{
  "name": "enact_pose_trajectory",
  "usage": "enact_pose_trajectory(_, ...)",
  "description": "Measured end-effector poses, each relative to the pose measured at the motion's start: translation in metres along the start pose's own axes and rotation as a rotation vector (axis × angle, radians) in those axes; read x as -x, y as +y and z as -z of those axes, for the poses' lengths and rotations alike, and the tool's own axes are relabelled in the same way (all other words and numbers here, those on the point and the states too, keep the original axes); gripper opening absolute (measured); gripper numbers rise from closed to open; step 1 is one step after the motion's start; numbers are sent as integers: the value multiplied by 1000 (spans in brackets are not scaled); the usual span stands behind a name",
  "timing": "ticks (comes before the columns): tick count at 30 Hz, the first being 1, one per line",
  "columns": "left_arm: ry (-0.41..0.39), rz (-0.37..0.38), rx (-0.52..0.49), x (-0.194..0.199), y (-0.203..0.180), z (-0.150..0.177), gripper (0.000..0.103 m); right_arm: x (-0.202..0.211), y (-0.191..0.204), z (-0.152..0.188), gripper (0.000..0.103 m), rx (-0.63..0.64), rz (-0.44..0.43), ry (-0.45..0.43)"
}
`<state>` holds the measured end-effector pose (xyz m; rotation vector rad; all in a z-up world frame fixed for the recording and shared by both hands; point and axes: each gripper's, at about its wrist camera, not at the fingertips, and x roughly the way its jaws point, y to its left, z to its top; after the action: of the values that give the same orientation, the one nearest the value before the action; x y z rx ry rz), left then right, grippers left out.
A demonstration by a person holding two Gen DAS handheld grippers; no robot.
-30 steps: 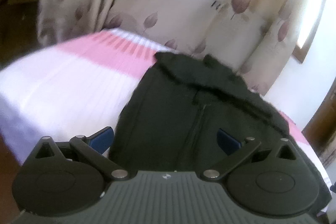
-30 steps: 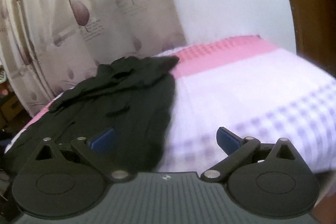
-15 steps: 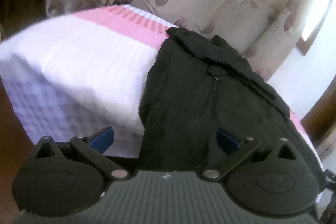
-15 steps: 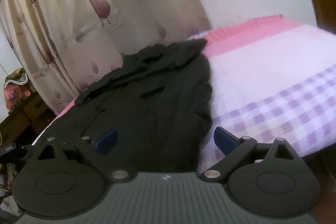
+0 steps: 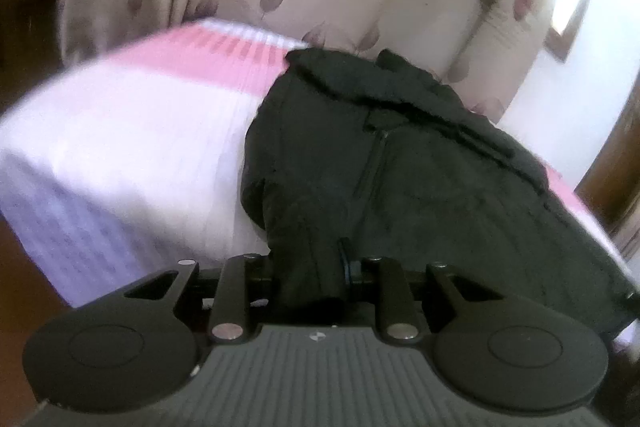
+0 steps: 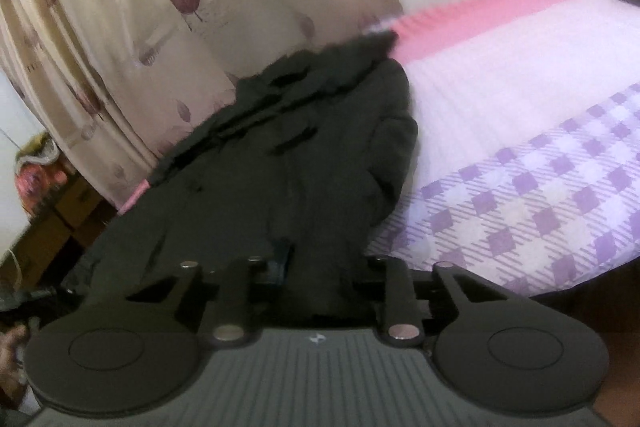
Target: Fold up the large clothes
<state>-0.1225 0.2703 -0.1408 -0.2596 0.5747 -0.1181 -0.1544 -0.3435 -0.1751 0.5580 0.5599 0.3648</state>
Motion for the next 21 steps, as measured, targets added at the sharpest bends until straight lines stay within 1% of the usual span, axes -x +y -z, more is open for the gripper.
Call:
enact_pose_trajectory(2,-11,-20,-36,3,-8,-4,25,3,-2,-1,23,-14,-9,-7)
enact_pose_trajectory(5,-3,-39,-53,1,-12,-5,26,1,-2,0,23,2,3,-1)
enact_pose_trajectory(9,21,-58,-48,-5,-9,-2,28,-1,-3,1,25,-2,12,6)
enact_pose_trajectory(10,25,-60,-41,-5,-8,-2,28,-2,-3,0,28,-5,16,10)
enact_pose_trajectory(14,27,-75,-33,-8,-5,0,36,-3,-4,0,29,-18,17,22)
enact_pose_trajectory(16,24,-90,-46,-8,-6,-1,40,-4,-5,1,32,-25,10,28)
enact_pose_trajectory(18,18,-104,-62,-8,-8,0,44,-4,-5,2,32,-29,9,27)
enact_pose_trajectory(19,17,-112,-70,-8,-9,1,48,-5,-5,2,32,-29,9,29)
enact_pose_trajectory(20,15,-121,-76,-8,-9,1,54,-5,-5,3,32,-31,11,30)
enact_pose_trajectory(21,12,-127,-80,-9,-10,1,57,-5,-4,3,32,-33,9,30)
